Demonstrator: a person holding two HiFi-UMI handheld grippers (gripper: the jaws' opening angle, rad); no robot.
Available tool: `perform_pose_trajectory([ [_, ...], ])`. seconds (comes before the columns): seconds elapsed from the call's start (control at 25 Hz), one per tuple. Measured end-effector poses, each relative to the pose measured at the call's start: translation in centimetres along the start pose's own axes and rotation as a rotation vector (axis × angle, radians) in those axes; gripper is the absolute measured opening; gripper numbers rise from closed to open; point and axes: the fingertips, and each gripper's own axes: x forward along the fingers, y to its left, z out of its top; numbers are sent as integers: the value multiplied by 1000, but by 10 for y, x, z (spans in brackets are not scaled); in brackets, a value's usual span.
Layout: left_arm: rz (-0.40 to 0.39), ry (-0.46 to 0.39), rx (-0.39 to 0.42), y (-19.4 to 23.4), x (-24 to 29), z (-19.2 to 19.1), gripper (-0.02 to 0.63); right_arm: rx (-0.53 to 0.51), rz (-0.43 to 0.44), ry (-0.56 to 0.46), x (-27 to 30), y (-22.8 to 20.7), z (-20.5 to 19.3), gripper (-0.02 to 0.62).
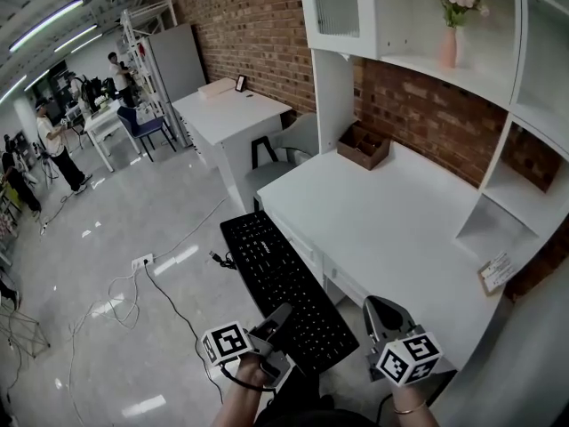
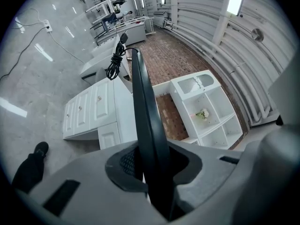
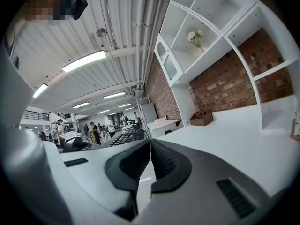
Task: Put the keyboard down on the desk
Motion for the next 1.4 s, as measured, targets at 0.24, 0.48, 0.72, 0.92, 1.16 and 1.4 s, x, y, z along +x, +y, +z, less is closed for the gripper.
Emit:
perform_pose_trajectory([
  [0.24, -10, 16, -12, 20, 40, 38, 87, -29, 3, 34, 54, -15, 5, 6],
  [0.48, 12, 28, -10, 42, 93, 93, 87, -36, -5, 70, 128, -41, 11, 6],
  [0.72, 19, 34, -24, 60, 141, 147, 87, -27, -16, 78, 199, -65, 31, 6],
  [0.92, 21, 27, -36, 77, 166, 180, 87, -30, -27, 81, 237, -76, 34, 6],
  [1.16, 23, 33, -43, 85, 201, 211, 87, -40, -41, 82, 273, -91, 48, 5],
  [1.4, 22, 40, -49, 93, 227, 221, 87, -50, -54, 90, 291, -104, 52, 6],
])
